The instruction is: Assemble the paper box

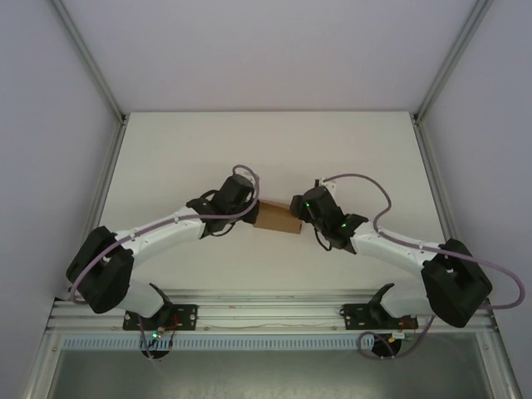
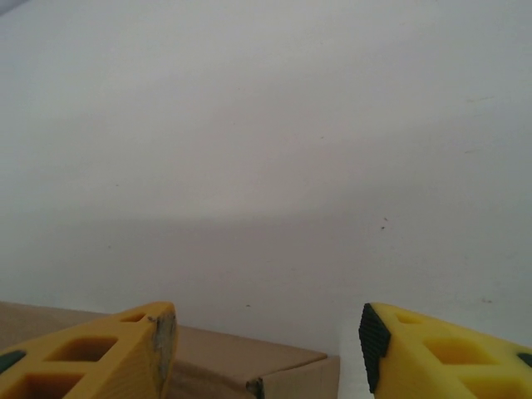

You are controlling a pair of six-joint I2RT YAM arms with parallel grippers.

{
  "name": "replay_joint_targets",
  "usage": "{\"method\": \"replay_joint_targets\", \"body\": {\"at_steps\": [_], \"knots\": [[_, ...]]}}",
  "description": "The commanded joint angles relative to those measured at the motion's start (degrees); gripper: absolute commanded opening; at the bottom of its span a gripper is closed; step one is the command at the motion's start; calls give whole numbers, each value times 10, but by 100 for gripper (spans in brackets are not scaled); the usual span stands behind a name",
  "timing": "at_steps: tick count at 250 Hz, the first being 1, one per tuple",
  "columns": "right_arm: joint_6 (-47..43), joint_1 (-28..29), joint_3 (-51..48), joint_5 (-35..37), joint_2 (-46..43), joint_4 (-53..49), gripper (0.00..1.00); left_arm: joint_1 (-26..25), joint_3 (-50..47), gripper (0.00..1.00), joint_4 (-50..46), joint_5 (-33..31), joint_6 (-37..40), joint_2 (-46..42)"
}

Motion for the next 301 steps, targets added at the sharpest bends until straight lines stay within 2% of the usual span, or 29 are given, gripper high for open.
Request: {"method": "replay_joint_targets", "body": {"at_steps": [1,15,53,64,68,90,111,145,180,207,243,271,301], "knots": [[16,0,-36,-2,29,-2,59,-7,3,30,-59,38,6,-31],[14,-1,-39,3,31,0,60,-7,8,40,-74,49,10,-46],[10,0,-44,8,30,8,60,-7,16,75,-114,75,24,-94],[4,-1,-45,8,30,8,60,-7,17,98,-120,61,17,-105],[2,-1,-45,7,31,9,60,-7,19,100,-121,50,12,-108],[-9,-1,-48,8,37,15,60,2,32,100,-125,6,-20,-111],[-19,0,-54,14,49,30,61,33,51,100,-114,13,-40,-90],[-32,-1,-58,11,65,50,61,101,75,100,-78,95,-70,-34],[-36,-1,-52,21,72,49,62,130,90,100,-57,167,-63,22],[-35,-2,-50,30,73,44,62,139,72,90,-42,172,-46,46],[-22,-9,-47,28,85,36,62,162,44,61,-36,198,-47,72],[-16,-16,-67,20,95,72,62,164,-9,57,11,210,-56,63],[-20,-33,-98,-5,112,139,58,164,-77,57,84,239,-74,60]]}}
